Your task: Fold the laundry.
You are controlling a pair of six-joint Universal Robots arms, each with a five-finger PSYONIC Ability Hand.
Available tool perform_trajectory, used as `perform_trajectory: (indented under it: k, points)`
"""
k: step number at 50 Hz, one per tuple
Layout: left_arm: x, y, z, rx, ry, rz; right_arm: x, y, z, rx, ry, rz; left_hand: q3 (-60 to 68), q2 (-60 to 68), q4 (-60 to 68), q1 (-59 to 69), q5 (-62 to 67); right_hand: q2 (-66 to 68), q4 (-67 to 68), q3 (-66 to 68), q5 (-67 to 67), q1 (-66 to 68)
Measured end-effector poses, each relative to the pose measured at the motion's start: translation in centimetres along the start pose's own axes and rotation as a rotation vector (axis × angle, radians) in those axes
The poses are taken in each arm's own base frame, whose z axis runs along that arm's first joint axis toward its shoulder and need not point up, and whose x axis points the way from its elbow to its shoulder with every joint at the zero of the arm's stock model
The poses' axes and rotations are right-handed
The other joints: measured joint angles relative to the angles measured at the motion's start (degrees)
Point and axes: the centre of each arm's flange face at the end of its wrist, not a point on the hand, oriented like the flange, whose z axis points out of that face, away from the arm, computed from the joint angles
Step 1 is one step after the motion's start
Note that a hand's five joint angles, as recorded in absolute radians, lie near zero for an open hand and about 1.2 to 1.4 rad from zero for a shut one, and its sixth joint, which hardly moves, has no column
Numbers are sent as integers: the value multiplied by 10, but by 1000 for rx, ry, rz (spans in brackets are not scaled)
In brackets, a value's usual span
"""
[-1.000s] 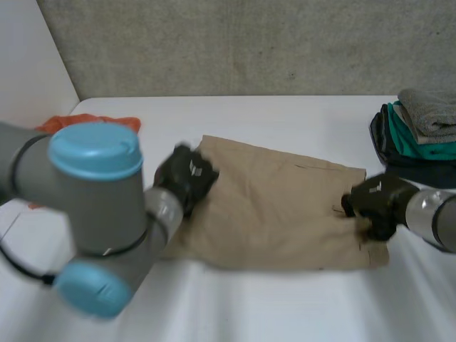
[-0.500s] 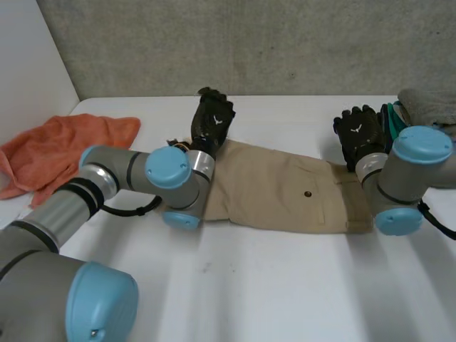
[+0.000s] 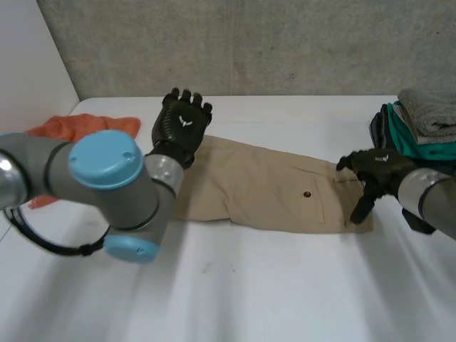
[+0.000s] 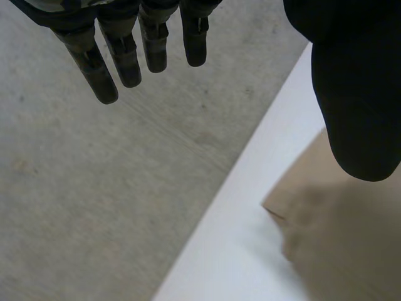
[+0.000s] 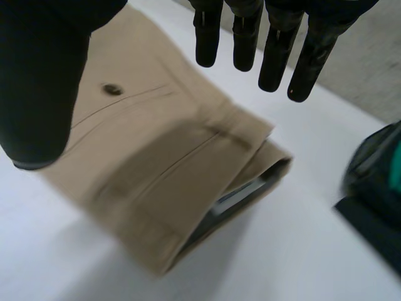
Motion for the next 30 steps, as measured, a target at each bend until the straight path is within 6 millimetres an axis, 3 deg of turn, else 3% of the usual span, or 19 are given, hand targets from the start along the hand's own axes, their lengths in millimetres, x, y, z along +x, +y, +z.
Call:
perform_trajectory:
  k: [8, 17, 19, 21, 22, 23, 30]
  points:
    - [1, 10, -32, -94, 63, -129, -2, 33, 6, 28, -11, -35, 0, 0, 0, 0, 0, 19, 28, 22, 18, 20]
    - [6, 19, -37, -126, 79, -153, -5, 55, 26, 36, 4, -105, 0, 0, 0, 0, 0, 78, 89, 83, 72, 79]
    - [6, 20, -37, -128, 78, -153, -4, 58, 32, 37, 9, -124, 0, 0, 0, 0, 0, 259, 253, 247, 228, 209]
    - [6, 20, -36, -128, 78, -152, -4, 58, 34, 40, 11, -131, 0, 0, 0, 0, 0, 259, 253, 247, 228, 209]
    - [6, 20, -36, -128, 78, -152, -2, 58, 37, 49, 20, -142, 0, 0, 0, 0, 0, 449, 448, 436, 403, 311]
    - [6, 20, -36, -128, 77, -152, -1, 58, 39, 54, 25, -147, 0, 0, 0, 0, 0, 486, 498, 482, 445, 332]
    - [6, 18, -37, -123, 76, -153, 9, 47, 35, 94, 91, -177, 0, 0, 0, 0, 0, 519, 532, 513, 476, 386]
